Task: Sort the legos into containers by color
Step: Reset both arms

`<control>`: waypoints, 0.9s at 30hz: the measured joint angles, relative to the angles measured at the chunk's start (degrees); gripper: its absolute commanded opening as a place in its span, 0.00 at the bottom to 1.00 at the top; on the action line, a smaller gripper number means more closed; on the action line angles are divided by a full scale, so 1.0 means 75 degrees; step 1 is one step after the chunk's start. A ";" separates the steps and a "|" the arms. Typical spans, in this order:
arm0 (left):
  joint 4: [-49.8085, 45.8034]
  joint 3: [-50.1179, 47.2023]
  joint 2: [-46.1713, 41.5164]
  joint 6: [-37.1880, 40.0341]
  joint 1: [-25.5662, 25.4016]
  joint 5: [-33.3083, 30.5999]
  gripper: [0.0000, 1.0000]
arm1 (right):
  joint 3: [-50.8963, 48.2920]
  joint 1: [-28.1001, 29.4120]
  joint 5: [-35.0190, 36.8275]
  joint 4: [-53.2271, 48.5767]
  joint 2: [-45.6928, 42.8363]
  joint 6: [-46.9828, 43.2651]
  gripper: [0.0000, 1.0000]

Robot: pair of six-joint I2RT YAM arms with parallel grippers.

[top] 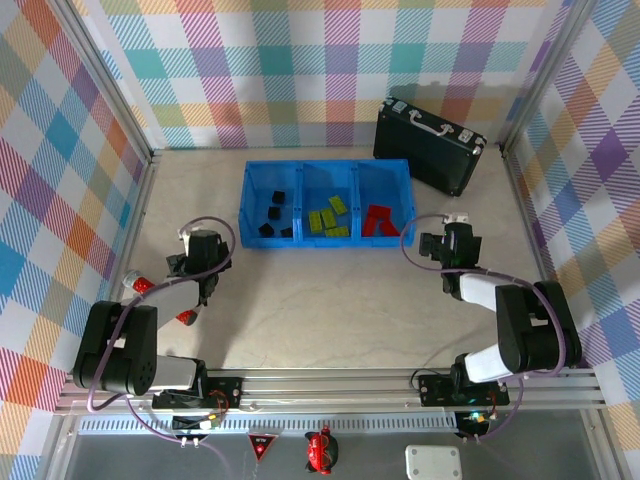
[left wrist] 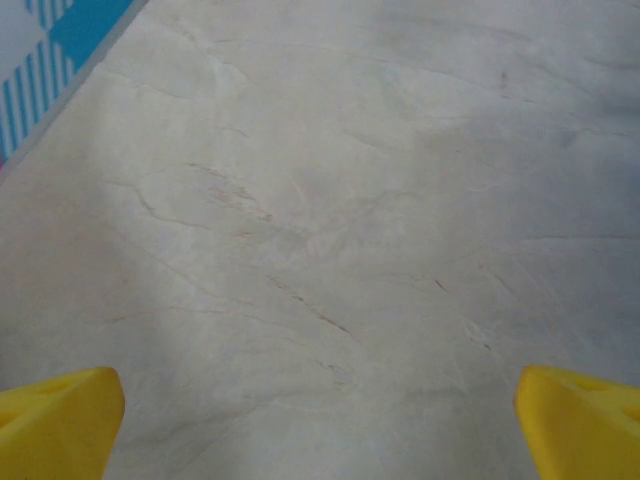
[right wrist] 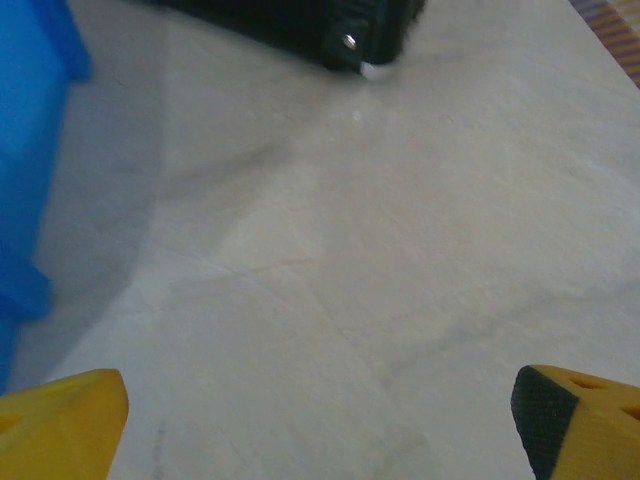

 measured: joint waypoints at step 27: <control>0.4543 -0.0507 0.1746 0.1052 0.0149 0.2221 1.00 | -0.0781 -0.0265 -0.0941 0.2716 0.0653 -0.0079 0.99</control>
